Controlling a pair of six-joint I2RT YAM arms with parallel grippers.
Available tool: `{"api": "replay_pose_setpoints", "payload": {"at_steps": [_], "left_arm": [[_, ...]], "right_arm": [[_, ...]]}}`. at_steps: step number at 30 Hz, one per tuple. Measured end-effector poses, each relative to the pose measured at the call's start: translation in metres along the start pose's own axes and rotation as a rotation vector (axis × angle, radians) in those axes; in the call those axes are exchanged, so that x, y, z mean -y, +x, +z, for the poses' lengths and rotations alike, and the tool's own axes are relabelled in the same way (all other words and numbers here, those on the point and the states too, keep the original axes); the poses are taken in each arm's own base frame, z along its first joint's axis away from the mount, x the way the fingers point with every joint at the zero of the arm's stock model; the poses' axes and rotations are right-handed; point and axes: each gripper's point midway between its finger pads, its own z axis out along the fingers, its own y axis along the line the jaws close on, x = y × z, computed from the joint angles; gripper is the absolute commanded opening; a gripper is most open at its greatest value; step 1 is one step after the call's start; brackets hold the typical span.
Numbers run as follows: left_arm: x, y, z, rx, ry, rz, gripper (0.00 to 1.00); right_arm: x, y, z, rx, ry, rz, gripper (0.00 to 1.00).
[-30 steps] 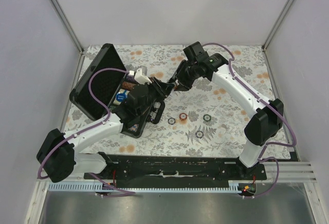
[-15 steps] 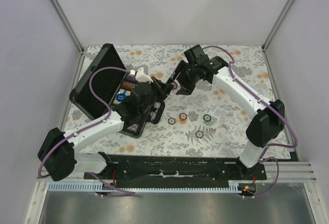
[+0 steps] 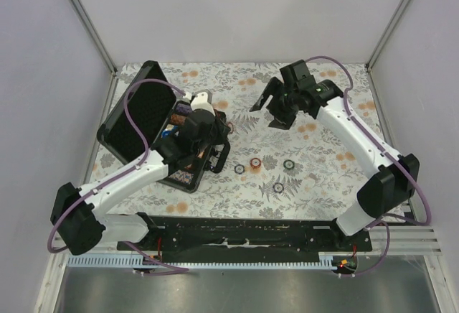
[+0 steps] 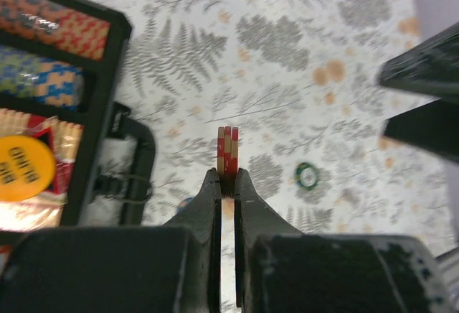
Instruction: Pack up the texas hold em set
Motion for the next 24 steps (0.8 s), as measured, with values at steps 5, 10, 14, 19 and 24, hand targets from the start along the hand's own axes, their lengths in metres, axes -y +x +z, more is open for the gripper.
{"api": "replay_pose_setpoints", "payload": {"at_steps": [5,10,14,19,24], "left_arm": [[-0.030,0.012,-0.017,-0.095,-0.098,0.176,0.02],[-0.060,0.019,-0.033,-0.219,-0.161,0.332,0.02],[-0.082,0.026,-0.039,-0.322,-0.217,0.407,0.02],[-0.104,0.044,-0.040,-0.428,-0.277,0.427,0.02],[-0.121,0.064,-0.042,-0.528,-0.308,0.452,0.02]], "right_arm": [[0.031,-0.013,-0.013,0.068,0.036,-0.028,0.86],[0.057,-0.009,-0.012,0.083,0.095,-0.081,0.86],[0.070,-0.007,-0.007,0.075,0.128,-0.111,0.86],[0.078,-0.003,-0.003,0.059,0.145,-0.127,0.85],[0.081,-0.003,0.003,0.045,0.157,-0.140,0.86]]}}
